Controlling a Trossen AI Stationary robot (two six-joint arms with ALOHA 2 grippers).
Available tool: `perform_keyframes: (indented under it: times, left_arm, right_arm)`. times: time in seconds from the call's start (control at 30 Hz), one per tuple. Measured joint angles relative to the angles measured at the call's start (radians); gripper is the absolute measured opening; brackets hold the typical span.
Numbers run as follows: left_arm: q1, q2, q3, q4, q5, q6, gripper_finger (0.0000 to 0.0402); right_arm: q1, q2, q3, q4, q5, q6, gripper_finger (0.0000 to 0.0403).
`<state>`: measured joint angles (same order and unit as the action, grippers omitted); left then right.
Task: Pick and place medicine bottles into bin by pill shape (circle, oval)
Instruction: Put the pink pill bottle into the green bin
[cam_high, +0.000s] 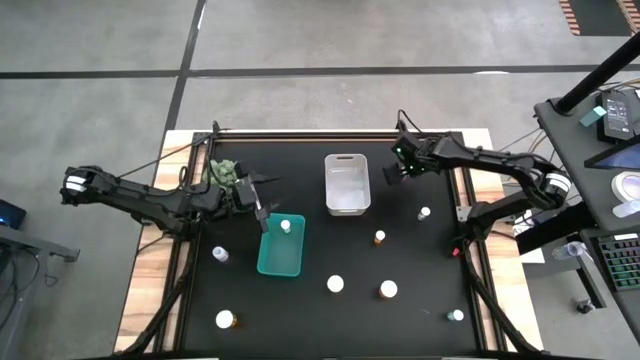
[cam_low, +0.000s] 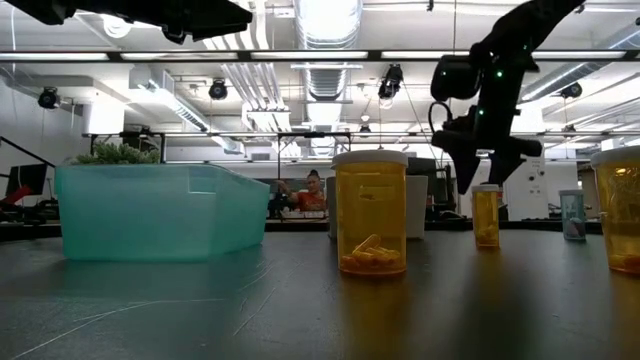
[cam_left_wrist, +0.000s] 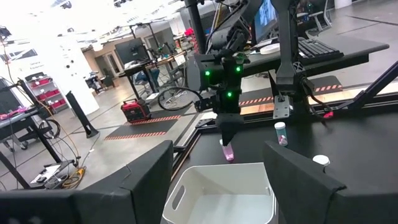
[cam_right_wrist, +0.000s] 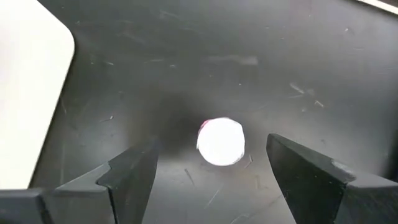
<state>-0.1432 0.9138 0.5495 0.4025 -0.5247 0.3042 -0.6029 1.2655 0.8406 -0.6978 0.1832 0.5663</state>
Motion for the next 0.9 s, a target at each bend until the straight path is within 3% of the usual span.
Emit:
perform_keyframes:
  times: [0.9]
  left_arm:
    - [0.0,0.0,0.0,0.0,0.0,0.0,0.0233]
  right_arm:
    - [0.0,0.0,-0.045,0.086,0.0,0.01,0.0277]
